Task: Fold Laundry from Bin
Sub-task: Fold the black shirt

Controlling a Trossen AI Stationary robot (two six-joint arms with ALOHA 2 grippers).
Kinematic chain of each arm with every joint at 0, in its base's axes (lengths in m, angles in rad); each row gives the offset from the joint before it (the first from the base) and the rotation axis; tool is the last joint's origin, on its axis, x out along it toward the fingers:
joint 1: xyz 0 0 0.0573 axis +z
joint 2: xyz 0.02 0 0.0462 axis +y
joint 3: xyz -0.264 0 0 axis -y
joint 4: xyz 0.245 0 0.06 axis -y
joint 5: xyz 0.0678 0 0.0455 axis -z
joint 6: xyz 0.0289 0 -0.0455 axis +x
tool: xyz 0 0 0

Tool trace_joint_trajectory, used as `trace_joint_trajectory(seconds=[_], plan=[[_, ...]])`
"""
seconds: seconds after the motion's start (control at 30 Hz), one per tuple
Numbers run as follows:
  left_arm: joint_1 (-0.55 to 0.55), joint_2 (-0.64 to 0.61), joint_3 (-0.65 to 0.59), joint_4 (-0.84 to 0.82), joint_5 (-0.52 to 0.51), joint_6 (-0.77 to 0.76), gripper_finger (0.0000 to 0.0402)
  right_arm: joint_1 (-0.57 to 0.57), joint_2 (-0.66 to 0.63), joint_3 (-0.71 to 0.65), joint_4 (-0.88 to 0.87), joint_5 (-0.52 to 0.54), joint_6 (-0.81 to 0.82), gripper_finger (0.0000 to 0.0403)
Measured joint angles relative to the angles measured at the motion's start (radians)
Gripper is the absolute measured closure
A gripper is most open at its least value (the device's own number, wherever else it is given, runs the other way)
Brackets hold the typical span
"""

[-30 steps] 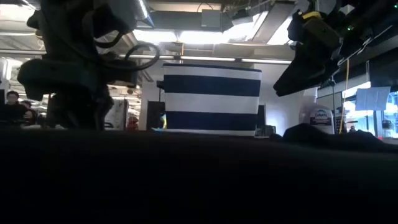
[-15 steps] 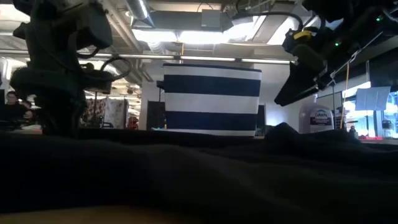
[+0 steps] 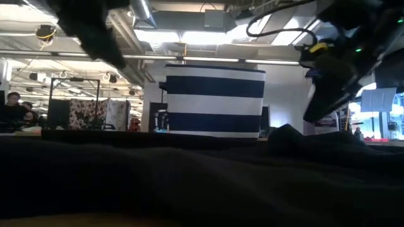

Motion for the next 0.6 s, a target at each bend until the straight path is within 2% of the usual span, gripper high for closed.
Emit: trace_joint_trajectory(seconds=[0.13,0.33,0.43,0.6], plan=[[-0.032,0.042,0.001,0.094,-0.056,0.029,0.0292,0.130,0.000,0.000,-0.038,0.011,0.146,0.0205],[-0.054,0.105,0.001,0.209,-0.116,0.071,0.0292,0.322,-0.001,0.000,-0.094,0.165,0.429,0.0205],[-0.054,0.130,0.001,0.277,-0.116,0.107,0.0292,0.307,-0.001,0.000,-0.161,0.197,0.508,0.0205],[-0.052,0.139,0.002,0.324,-0.117,0.136,0.0292,0.160,-0.001,0.000,-0.239,0.116,0.494,0.0205]])
